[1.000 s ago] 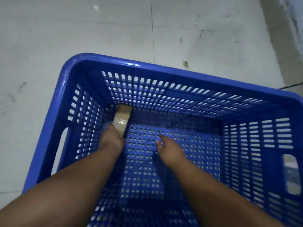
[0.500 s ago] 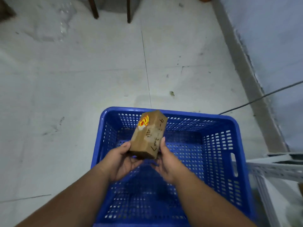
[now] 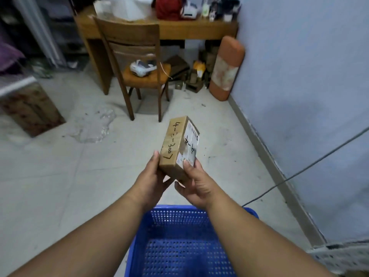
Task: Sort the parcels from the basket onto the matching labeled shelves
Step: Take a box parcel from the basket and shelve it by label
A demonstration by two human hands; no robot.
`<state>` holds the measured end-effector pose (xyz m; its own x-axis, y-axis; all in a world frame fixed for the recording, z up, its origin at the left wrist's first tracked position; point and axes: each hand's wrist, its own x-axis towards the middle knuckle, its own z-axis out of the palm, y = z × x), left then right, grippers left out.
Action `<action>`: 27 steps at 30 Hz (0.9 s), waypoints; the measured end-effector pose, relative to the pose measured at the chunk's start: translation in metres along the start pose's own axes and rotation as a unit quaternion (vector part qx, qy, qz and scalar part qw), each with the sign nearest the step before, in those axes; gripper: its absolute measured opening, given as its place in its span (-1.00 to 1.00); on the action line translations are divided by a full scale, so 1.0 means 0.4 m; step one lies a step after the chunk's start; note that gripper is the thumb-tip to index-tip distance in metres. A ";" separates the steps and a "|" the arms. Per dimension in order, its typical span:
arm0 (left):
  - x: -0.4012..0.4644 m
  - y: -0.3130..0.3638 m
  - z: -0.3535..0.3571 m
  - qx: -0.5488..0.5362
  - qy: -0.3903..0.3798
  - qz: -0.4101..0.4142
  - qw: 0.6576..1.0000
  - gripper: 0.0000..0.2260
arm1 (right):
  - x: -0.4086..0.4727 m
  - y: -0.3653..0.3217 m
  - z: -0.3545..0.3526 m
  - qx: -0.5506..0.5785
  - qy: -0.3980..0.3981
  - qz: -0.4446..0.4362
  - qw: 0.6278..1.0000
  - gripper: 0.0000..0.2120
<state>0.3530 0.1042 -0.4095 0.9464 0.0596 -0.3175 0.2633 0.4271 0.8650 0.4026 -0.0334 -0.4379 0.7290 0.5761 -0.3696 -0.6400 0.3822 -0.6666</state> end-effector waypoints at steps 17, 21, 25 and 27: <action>-0.322 0.864 0.379 0.325 0.047 0.256 0.909 -0.17 | -0.444 -0.842 0.539 -0.417 -0.040 -0.245 0.874 -0.60; -0.381 0.958 0.441 0.338 -0.065 0.196 0.918 -0.33 | -0.520 -0.968 0.664 -0.488 -0.075 -0.264 0.828 -0.54; -0.414 1.004 0.483 0.312 -0.112 0.163 0.929 -0.46 | -0.545 -1.022 0.741 -0.509 -0.035 -0.346 0.787 -0.55; -0.421 1.018 0.496 0.280 -0.089 0.189 0.937 -0.48 | -0.546 -1.033 0.759 -0.526 0.034 -0.399 0.751 -0.52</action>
<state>0.3382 0.0890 0.0732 0.9949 -0.0626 0.0789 -0.0870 -0.1382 0.9866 0.4341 -0.0976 0.1148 0.8117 0.4155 0.4105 0.5264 -0.2158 -0.8224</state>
